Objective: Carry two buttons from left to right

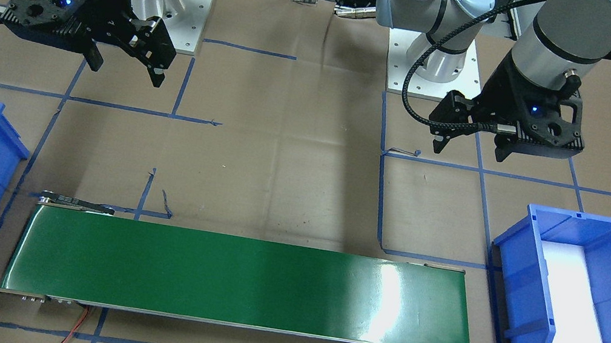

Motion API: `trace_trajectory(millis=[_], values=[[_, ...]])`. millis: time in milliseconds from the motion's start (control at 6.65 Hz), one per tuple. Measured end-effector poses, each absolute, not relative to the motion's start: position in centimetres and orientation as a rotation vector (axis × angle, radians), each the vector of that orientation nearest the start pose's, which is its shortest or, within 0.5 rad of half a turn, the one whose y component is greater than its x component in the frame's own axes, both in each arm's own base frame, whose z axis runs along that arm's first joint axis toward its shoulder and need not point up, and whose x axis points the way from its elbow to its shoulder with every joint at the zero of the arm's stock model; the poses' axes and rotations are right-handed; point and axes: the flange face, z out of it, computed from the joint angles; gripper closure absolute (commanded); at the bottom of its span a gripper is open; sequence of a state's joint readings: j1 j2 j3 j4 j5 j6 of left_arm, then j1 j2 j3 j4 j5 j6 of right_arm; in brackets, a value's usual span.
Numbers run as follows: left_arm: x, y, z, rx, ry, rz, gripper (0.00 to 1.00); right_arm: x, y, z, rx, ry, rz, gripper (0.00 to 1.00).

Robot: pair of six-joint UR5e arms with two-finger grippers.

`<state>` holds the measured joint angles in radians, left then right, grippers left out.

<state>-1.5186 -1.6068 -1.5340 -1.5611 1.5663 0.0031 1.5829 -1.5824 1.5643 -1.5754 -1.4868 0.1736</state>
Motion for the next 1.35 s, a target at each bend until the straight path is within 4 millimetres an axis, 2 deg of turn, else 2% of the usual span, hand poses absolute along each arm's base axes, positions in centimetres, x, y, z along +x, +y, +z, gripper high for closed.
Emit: trace_trajectory(millis=[1354], values=[[-10.70, -51.52, 48.76, -0.077, 3.145, -0.002, 0.00, 14.71, -49.38, 50.50, 0.234, 3.044, -0.075, 0.00]])
